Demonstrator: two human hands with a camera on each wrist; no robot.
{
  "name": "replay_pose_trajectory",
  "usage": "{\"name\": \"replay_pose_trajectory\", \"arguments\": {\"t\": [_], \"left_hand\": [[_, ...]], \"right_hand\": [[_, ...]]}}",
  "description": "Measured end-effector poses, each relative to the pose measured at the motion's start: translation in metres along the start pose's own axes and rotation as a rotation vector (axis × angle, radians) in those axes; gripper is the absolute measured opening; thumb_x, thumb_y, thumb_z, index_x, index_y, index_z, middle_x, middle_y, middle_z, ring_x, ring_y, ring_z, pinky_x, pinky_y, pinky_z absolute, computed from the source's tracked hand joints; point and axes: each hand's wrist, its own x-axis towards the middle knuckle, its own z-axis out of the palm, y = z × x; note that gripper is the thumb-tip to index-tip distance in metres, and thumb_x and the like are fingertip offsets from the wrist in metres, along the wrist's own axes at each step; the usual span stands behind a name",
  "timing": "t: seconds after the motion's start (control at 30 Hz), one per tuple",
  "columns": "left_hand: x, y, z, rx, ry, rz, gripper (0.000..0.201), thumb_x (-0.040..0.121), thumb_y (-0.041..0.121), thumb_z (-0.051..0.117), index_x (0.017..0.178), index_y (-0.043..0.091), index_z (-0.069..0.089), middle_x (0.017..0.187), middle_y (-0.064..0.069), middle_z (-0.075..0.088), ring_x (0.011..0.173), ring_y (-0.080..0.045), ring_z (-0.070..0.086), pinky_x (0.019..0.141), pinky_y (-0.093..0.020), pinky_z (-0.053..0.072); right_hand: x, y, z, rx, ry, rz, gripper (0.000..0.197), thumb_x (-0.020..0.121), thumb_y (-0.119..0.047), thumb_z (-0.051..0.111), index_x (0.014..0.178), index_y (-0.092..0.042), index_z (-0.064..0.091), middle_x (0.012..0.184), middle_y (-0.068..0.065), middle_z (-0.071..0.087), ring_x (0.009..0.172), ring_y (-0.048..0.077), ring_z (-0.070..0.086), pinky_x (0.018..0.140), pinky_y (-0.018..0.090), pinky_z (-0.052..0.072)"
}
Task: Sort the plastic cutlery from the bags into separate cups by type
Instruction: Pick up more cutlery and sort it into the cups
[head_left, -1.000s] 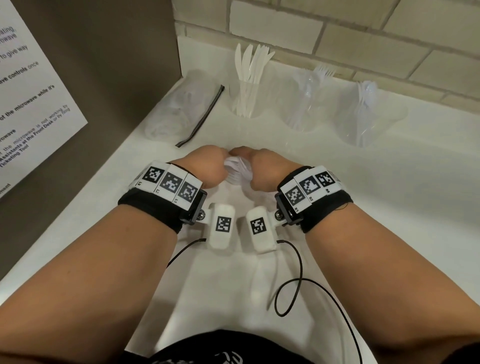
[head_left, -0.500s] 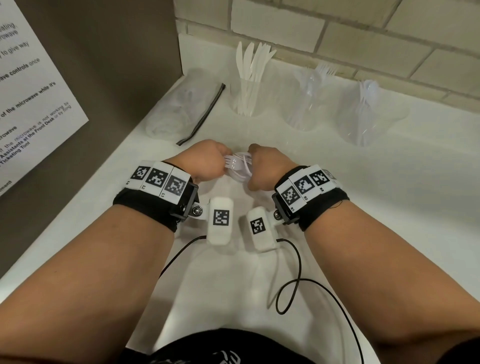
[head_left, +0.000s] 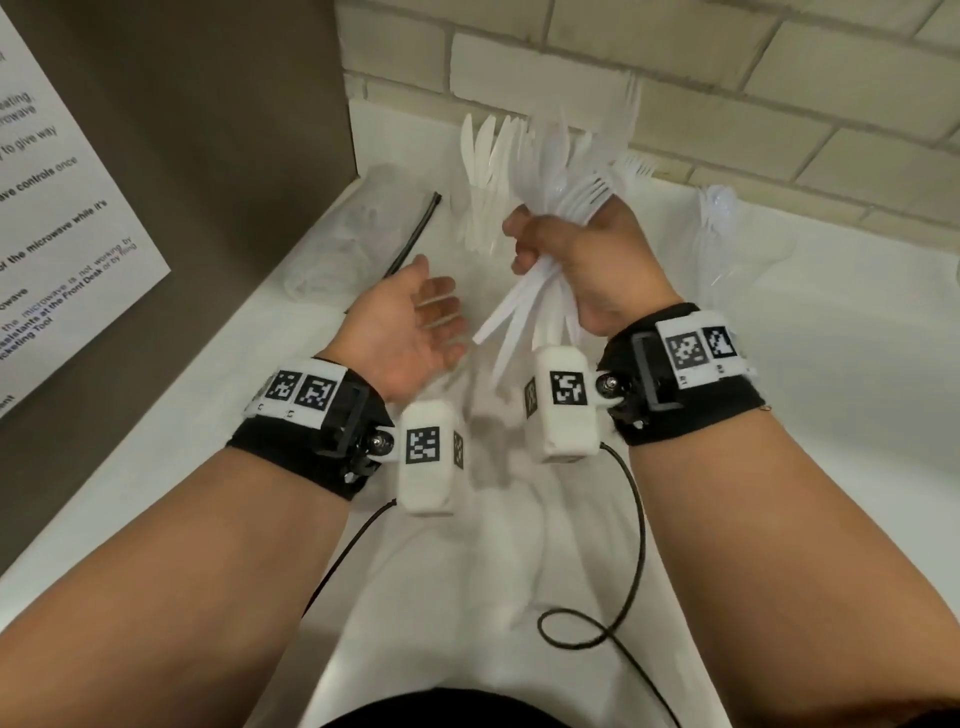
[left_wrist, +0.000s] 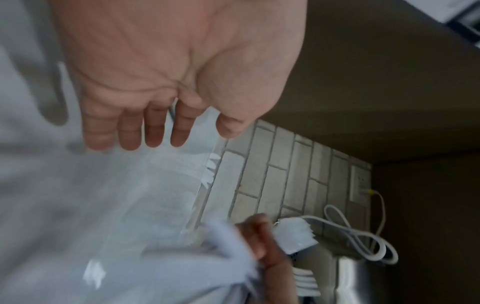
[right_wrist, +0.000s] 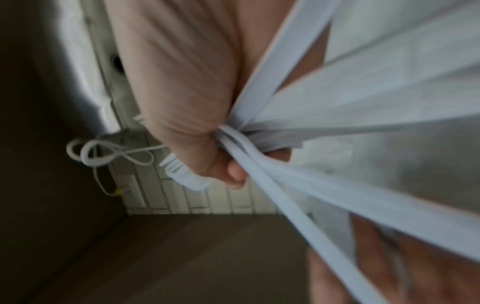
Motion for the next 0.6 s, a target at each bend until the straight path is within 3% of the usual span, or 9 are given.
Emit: {"name": "replay_pose_trajectory", "arguments": {"t": [0.07,0.17,0.3,0.4,0.5,0.6], "left_hand": [[0.0,-0.003,0.006,0.002,-0.08,-0.072,0.044,0.092,0.052,0.046,0.103,0.012,0.061,0.104,-0.011,0.058,0.091,-0.029,0.057,0.079,-0.04,0.048],[0.0,-0.007,0.017,-0.052,-0.182,-0.133,0.052,0.091,0.053,0.046,0.113,0.008,0.062,0.108,-0.017,0.06,0.085,-0.032,0.062,0.084,-0.043,0.048],[0.001,-0.009,0.023,-0.23,-0.215,-0.232,0.069,0.086,0.053,0.055,0.129,-0.001,0.053,0.129,-0.026,0.055,0.116,-0.043,0.056,0.093,-0.052,0.047],[0.002,-0.01,0.02,-0.274,-0.201,-0.245,0.077,0.081,0.062,0.054,0.127,0.0,0.055,0.126,-0.028,0.056,0.119,-0.044,0.054,0.097,-0.056,0.043],[-0.001,-0.007,0.023,-0.245,-0.265,-0.205,0.061,0.089,0.051,0.053,0.123,0.0,0.058,0.111,-0.024,0.063,0.108,-0.04,0.059,0.096,-0.054,0.046],[-0.005,-0.005,0.028,-0.086,-0.294,-0.127,0.034,0.099,0.029,0.045,0.117,0.003,0.058,0.098,-0.019,0.066,0.092,-0.034,0.065,0.097,-0.05,0.048]], "right_hand": [[-0.002,-0.009,0.007,0.18,-0.005,-0.054,0.011,0.081,0.01,0.064,0.085,0.0,0.063,0.069,0.011,0.06,0.051,0.019,0.053,0.058,0.031,0.048],[-0.002,-0.01,0.017,0.19,0.035,-0.151,0.009,0.081,0.008,0.066,0.087,0.004,0.061,0.066,0.01,0.06,0.052,0.021,0.056,0.057,0.03,0.049],[-0.005,-0.007,0.024,0.055,0.098,-0.263,0.019,0.081,0.005,0.068,0.097,0.0,0.059,0.077,0.009,0.064,0.058,0.021,0.064,0.058,0.031,0.053],[-0.007,-0.006,0.024,-0.012,0.091,-0.29,0.029,0.081,0.003,0.069,0.101,-0.014,0.057,0.081,0.005,0.066,0.062,0.021,0.066,0.061,0.035,0.056],[-0.007,-0.002,0.024,-0.016,0.063,-0.237,0.034,0.078,0.001,0.071,0.107,-0.013,0.057,0.085,0.009,0.067,0.069,0.023,0.068,0.067,0.038,0.059],[-0.008,0.003,0.029,-0.023,0.054,-0.191,0.056,0.069,-0.007,0.077,0.119,-0.007,0.052,0.101,0.014,0.067,0.09,0.031,0.069,0.078,0.045,0.059]]}}
